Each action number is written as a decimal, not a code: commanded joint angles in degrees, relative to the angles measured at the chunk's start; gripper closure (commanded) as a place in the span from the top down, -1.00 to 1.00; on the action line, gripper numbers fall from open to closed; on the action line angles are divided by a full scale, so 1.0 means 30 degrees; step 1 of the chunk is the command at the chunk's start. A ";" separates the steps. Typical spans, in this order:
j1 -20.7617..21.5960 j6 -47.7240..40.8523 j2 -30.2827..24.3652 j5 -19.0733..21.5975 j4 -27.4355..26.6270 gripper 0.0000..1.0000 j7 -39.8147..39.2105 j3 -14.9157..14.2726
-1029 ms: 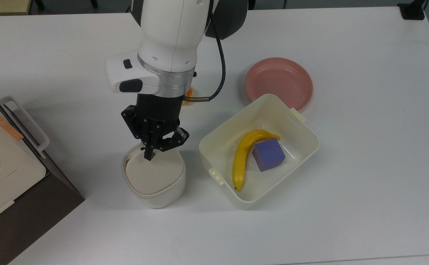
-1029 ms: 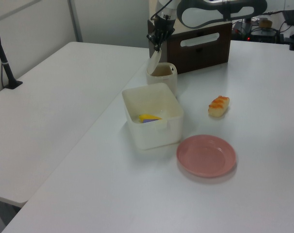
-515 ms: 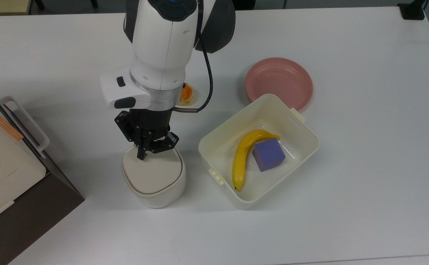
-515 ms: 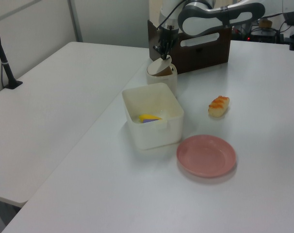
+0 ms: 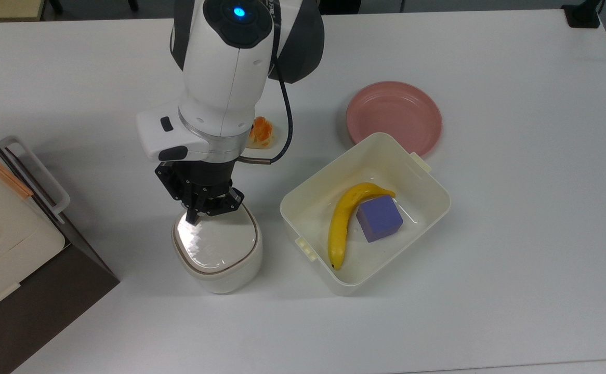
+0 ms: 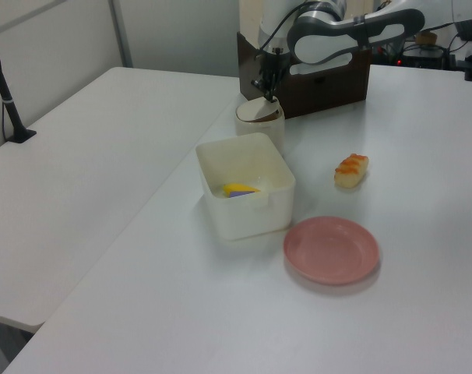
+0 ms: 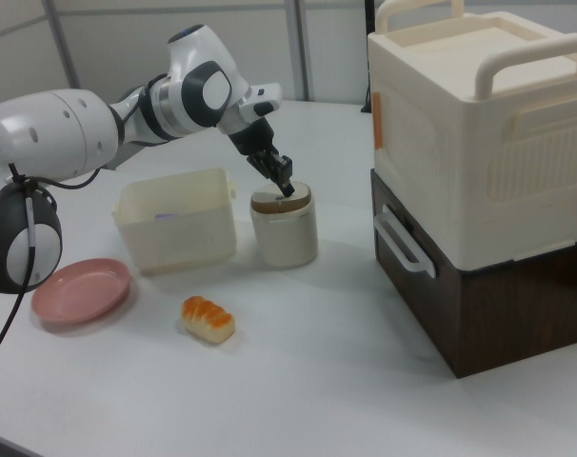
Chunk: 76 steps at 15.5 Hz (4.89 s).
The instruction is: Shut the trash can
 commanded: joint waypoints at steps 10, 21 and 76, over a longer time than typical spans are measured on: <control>0.0094 0.0008 -0.1598 -0.0658 -0.2621 -1.00 -0.0321 0.0076; 0.0123 0.0125 -0.1569 -0.1360 -0.3440 -1.00 -0.0204 0.0077; -0.2982 -0.9484 -1.0240 0.7662 -0.5111 1.00 -1.3093 -0.0099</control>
